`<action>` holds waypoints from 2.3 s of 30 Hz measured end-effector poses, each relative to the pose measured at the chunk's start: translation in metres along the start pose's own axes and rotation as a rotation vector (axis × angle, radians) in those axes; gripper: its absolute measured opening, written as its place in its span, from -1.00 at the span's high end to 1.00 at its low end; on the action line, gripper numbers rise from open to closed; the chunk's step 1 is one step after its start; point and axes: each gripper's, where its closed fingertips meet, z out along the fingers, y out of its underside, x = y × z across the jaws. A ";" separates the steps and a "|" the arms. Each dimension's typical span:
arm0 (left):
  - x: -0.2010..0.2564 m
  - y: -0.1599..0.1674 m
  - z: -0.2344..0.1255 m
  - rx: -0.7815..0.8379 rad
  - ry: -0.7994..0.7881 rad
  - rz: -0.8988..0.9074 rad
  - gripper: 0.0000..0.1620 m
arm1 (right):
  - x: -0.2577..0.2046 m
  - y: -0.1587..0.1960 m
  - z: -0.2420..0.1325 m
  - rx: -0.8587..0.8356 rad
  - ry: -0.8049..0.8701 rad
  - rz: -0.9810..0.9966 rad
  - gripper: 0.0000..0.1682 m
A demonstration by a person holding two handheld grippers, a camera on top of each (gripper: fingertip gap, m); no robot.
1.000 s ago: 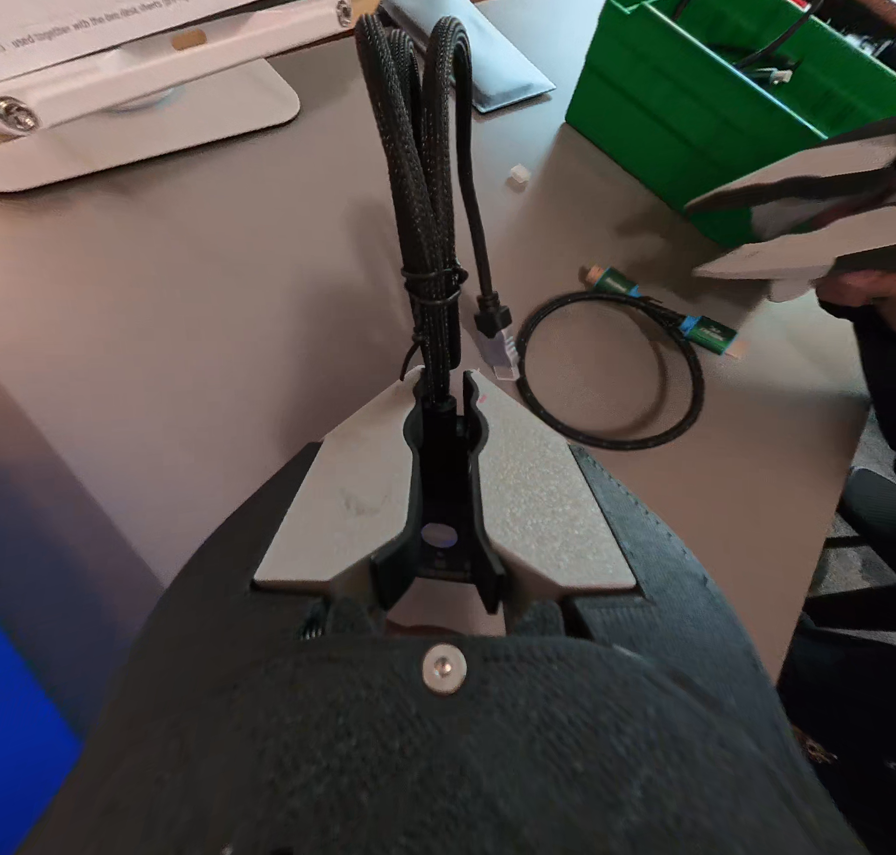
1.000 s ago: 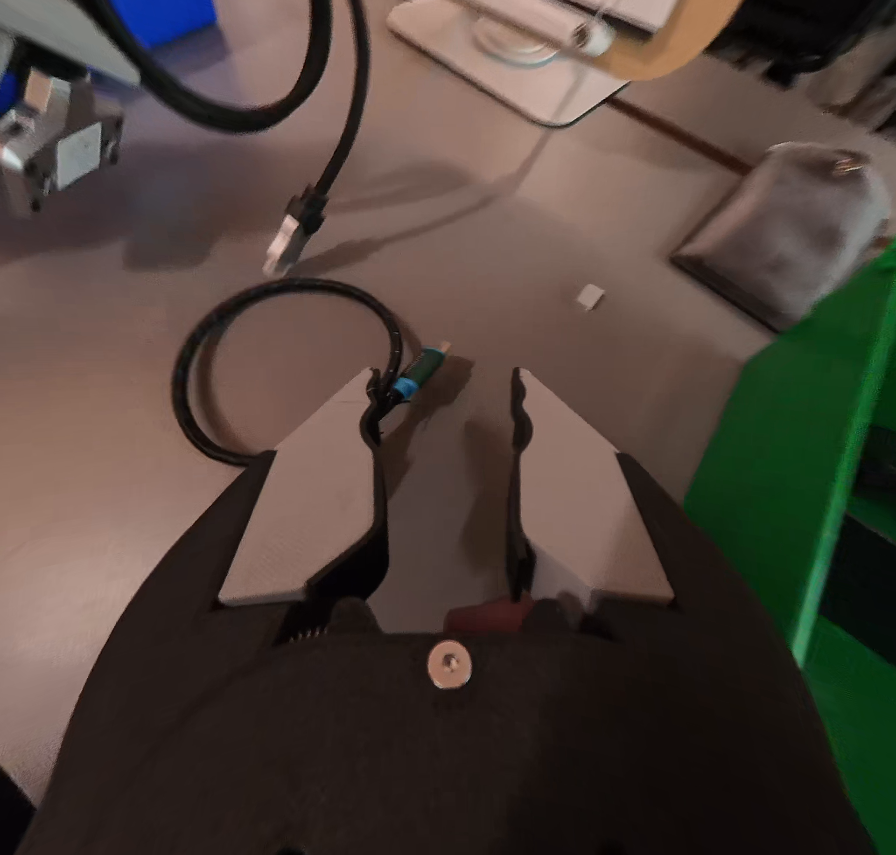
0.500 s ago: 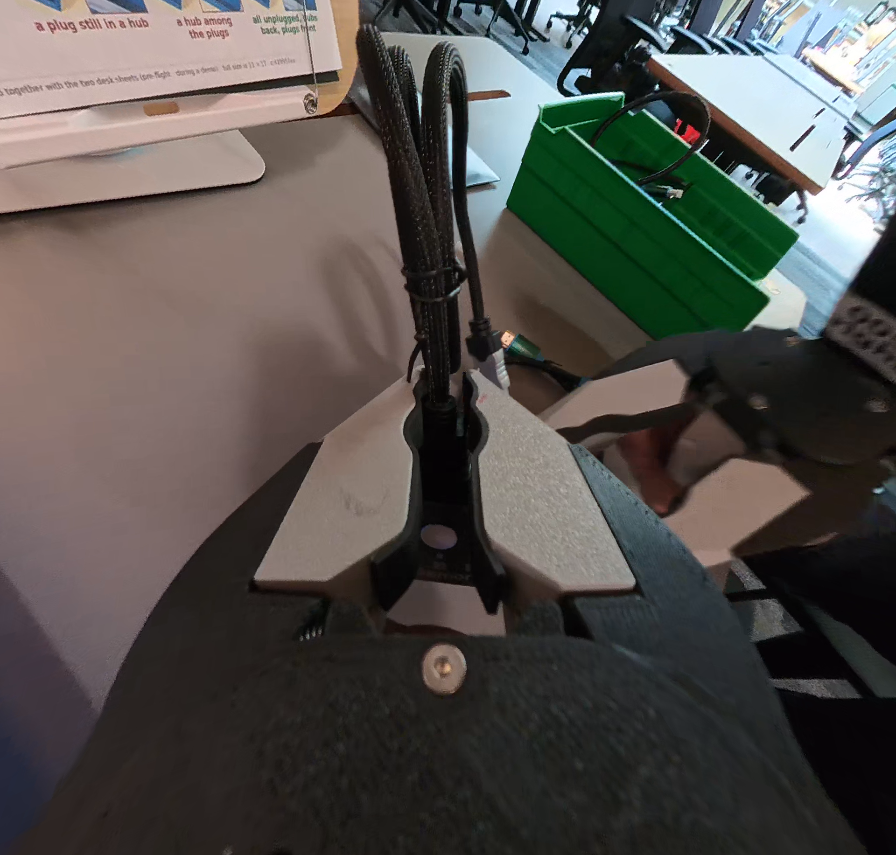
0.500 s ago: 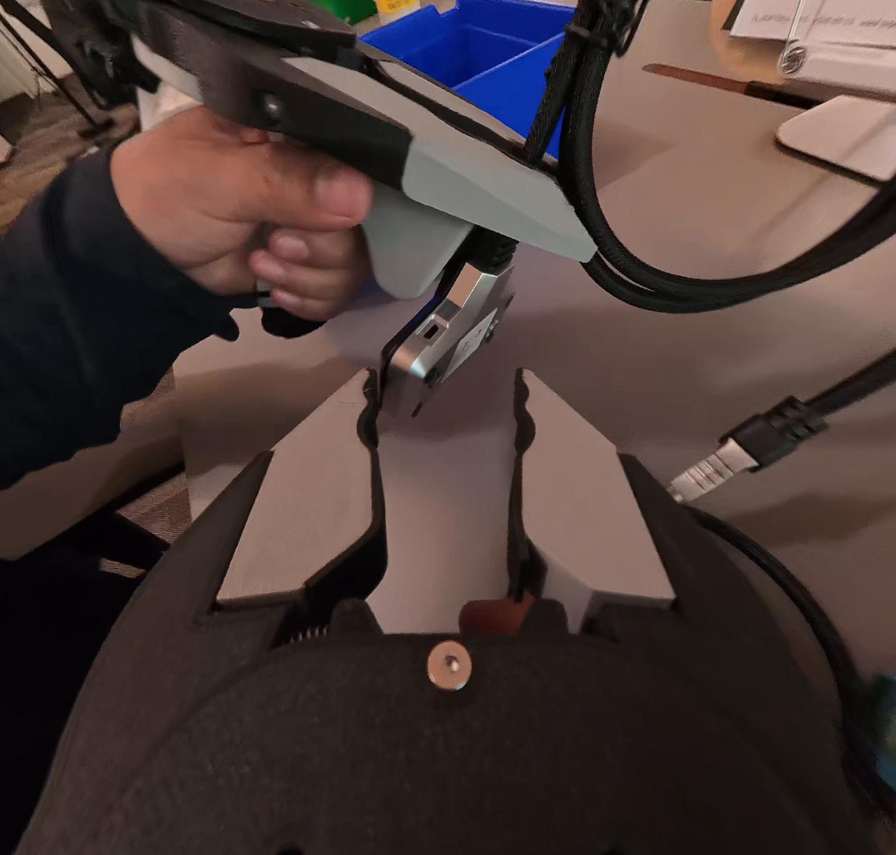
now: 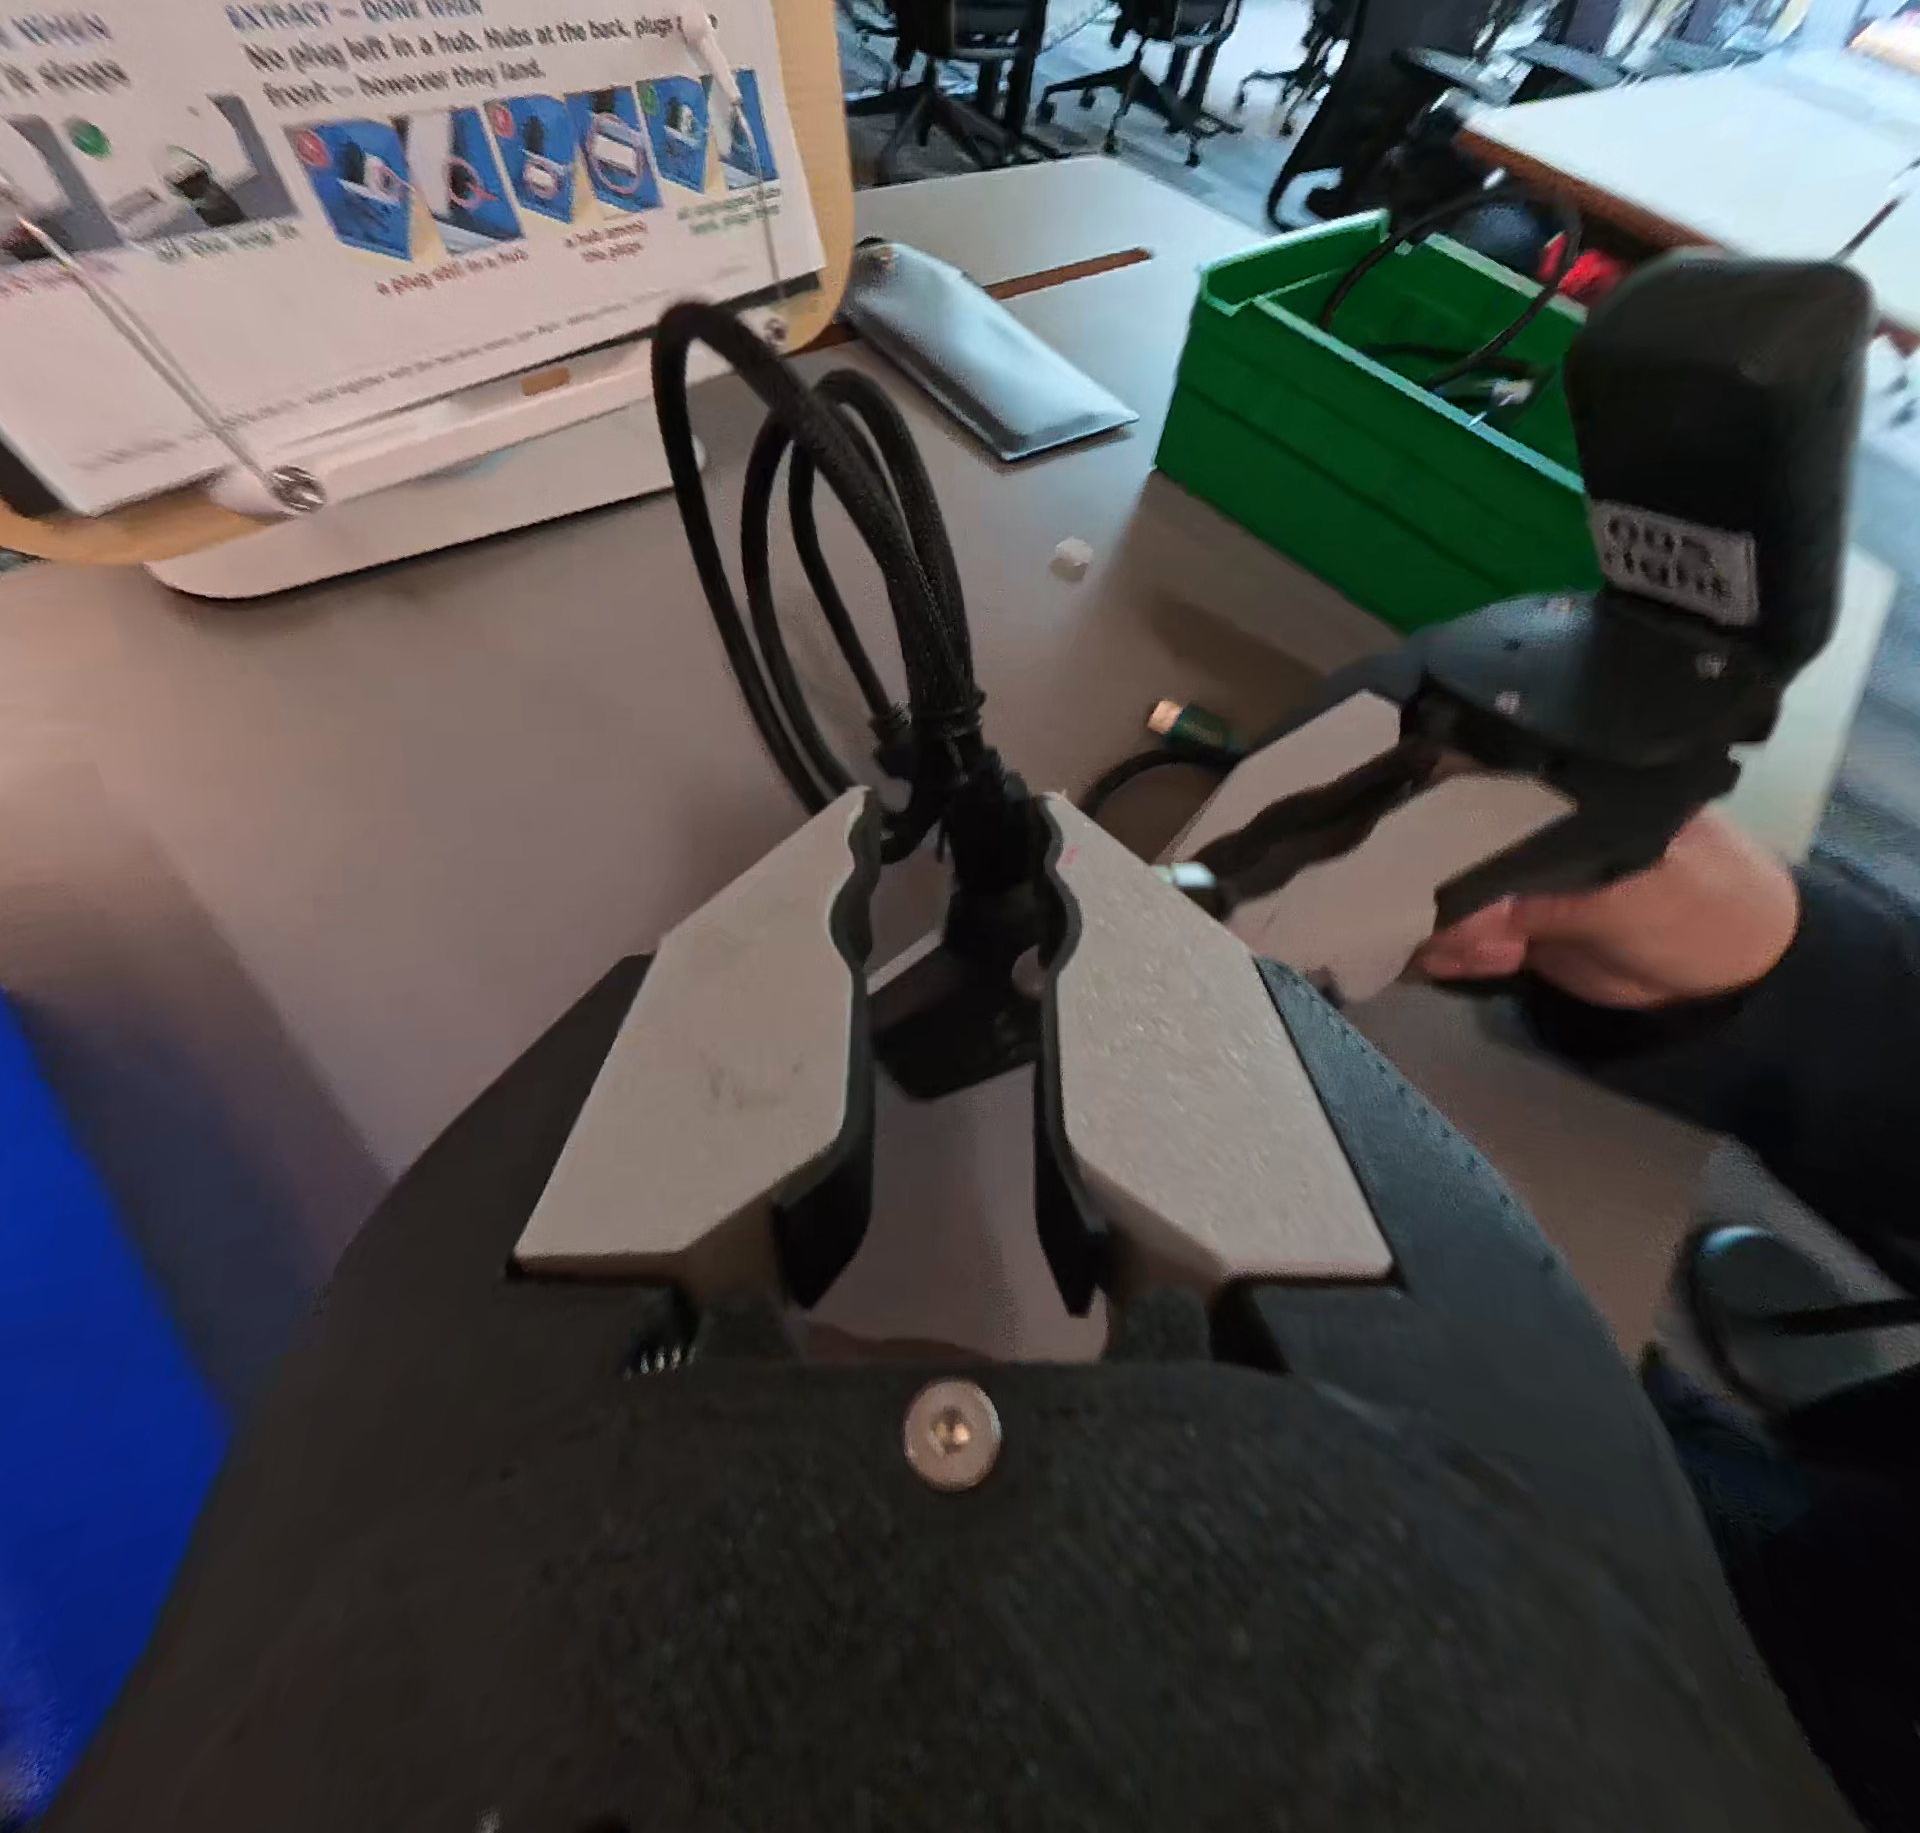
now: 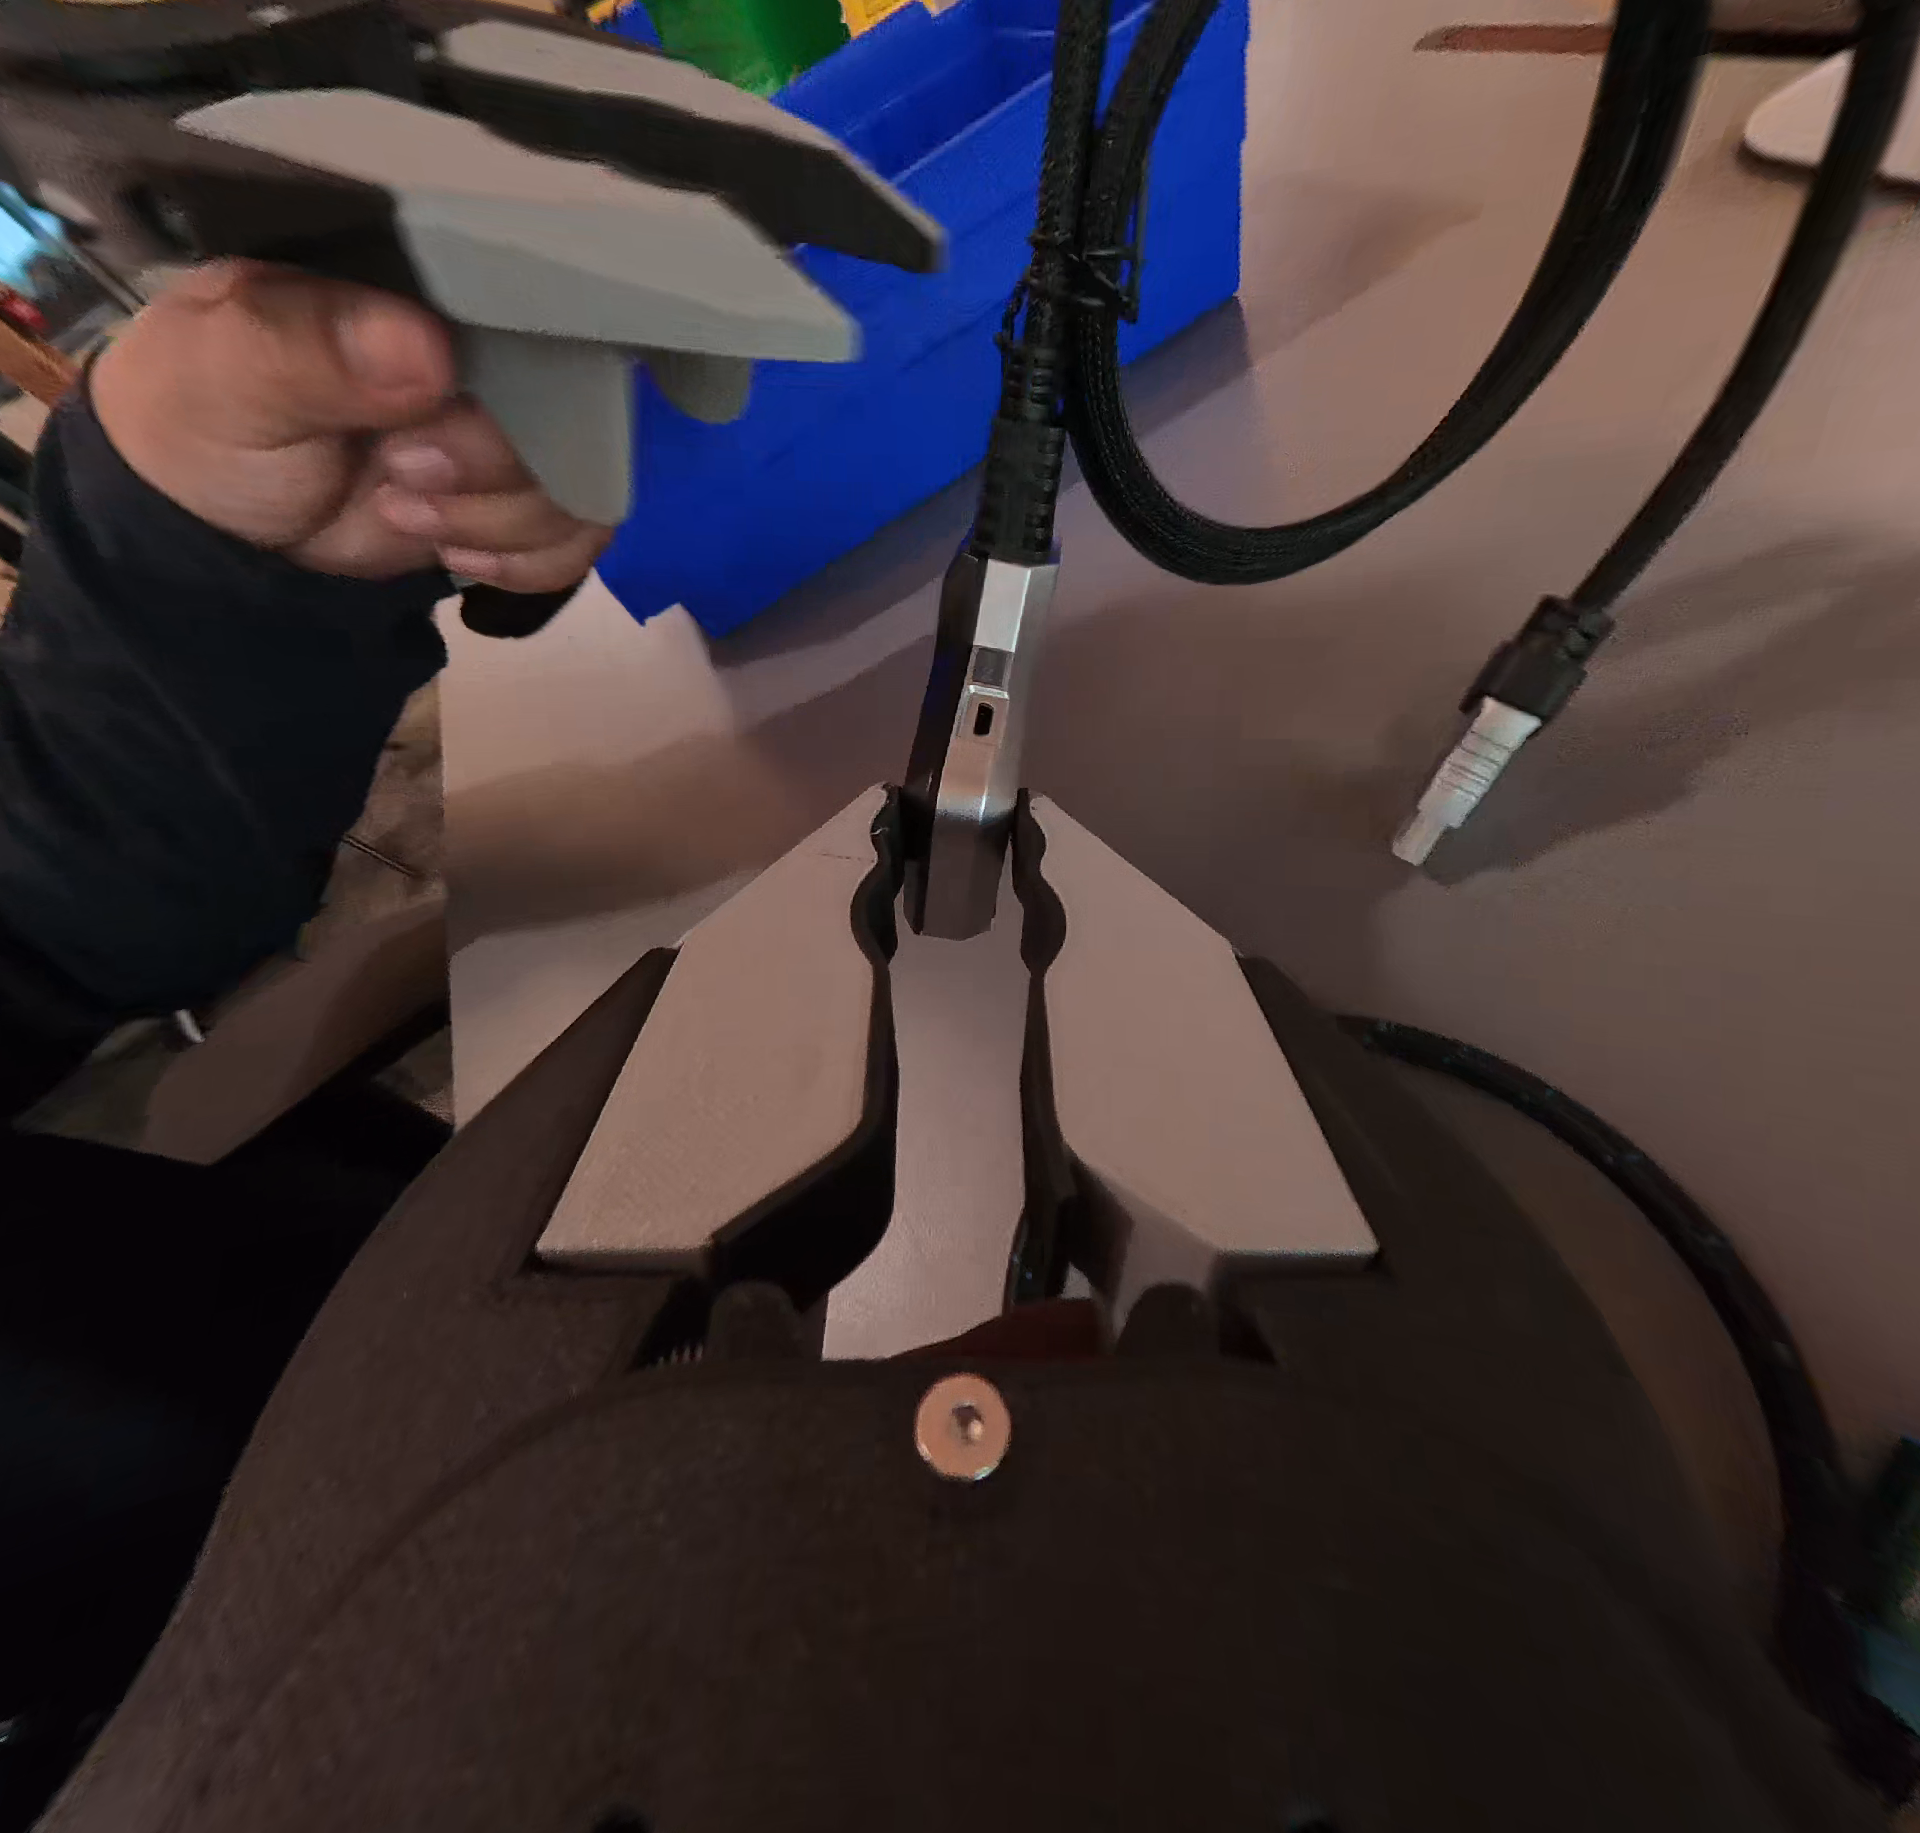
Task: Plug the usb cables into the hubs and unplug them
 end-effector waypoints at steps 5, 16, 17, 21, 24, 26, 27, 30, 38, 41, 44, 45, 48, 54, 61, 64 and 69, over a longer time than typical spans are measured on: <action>0.014 0.005 -0.031 -0.016 -0.106 0.367 0.45 | 0.003 -0.014 -0.017 0.069 -0.099 0.100 0.80; 0.022 0.020 -0.013 0.057 -0.450 1.209 0.18 | -0.024 -0.047 -0.059 0.151 -0.550 0.493 0.80; 0.031 0.013 -0.013 0.114 -0.440 1.254 0.21 | -0.027 -0.047 -0.061 0.140 -0.586 0.521 0.80; 0.067 -0.006 -0.014 0.315 -0.442 1.511 0.51 | -0.044 -0.050 -0.069 0.102 -0.737 0.604 0.79; 0.074 -0.015 -0.013 0.360 -0.485 1.622 0.68 | -0.054 -0.047 -0.069 0.056 -0.799 0.620 0.78; 0.074 -0.014 -0.011 0.323 -0.454 1.637 0.72 | -0.053 -0.045 -0.070 0.037 -0.819 0.633 0.77; 0.074 -0.010 -0.008 0.275 -0.416 1.613 0.72 | -0.049 -0.043 -0.069 0.028 -0.802 0.627 0.75; 0.062 0.005 0.004 0.091 -0.340 1.481 0.75 | -0.025 -0.042 -0.063 0.043 -0.645 0.593 0.74; 0.020 -0.001 -0.002 -0.023 -0.375 1.021 0.74 | 0.063 -0.017 -0.111 0.025 0.088 0.261 0.64; 0.008 -0.003 -0.002 -0.011 -0.417 0.966 0.74 | 0.094 0.011 -0.142 -0.056 0.398 0.159 0.55; 0.002 -0.005 0.003 0.004 -0.465 0.958 0.75 | 0.098 0.046 -0.152 -0.162 0.529 0.119 0.50; 0.002 -0.007 0.005 0.014 -0.477 0.962 0.75 | 0.100 0.055 -0.153 -0.179 0.560 0.115 0.50; -0.001 -0.014 0.008 0.061 -0.539 0.986 0.75 | 0.104 0.061 -0.145 -0.138 0.580 0.144 0.51; -0.022 -0.041 0.009 0.151 -0.718 1.084 0.76 | 0.136 0.058 -0.128 -0.092 0.707 0.158 0.54; -0.023 -0.018 0.028 0.072 -0.580 1.035 0.74 | 0.137 0.061 -0.104 -0.115 0.596 0.247 0.52; -0.019 -0.018 0.023 0.089 -0.527 0.963 0.74 | 0.139 0.060 -0.105 -0.110 0.584 0.277 0.56; -0.006 -0.008 0.015 0.069 -0.512 0.999 0.74 | 0.131 0.062 -0.095 -0.145 0.537 0.261 0.78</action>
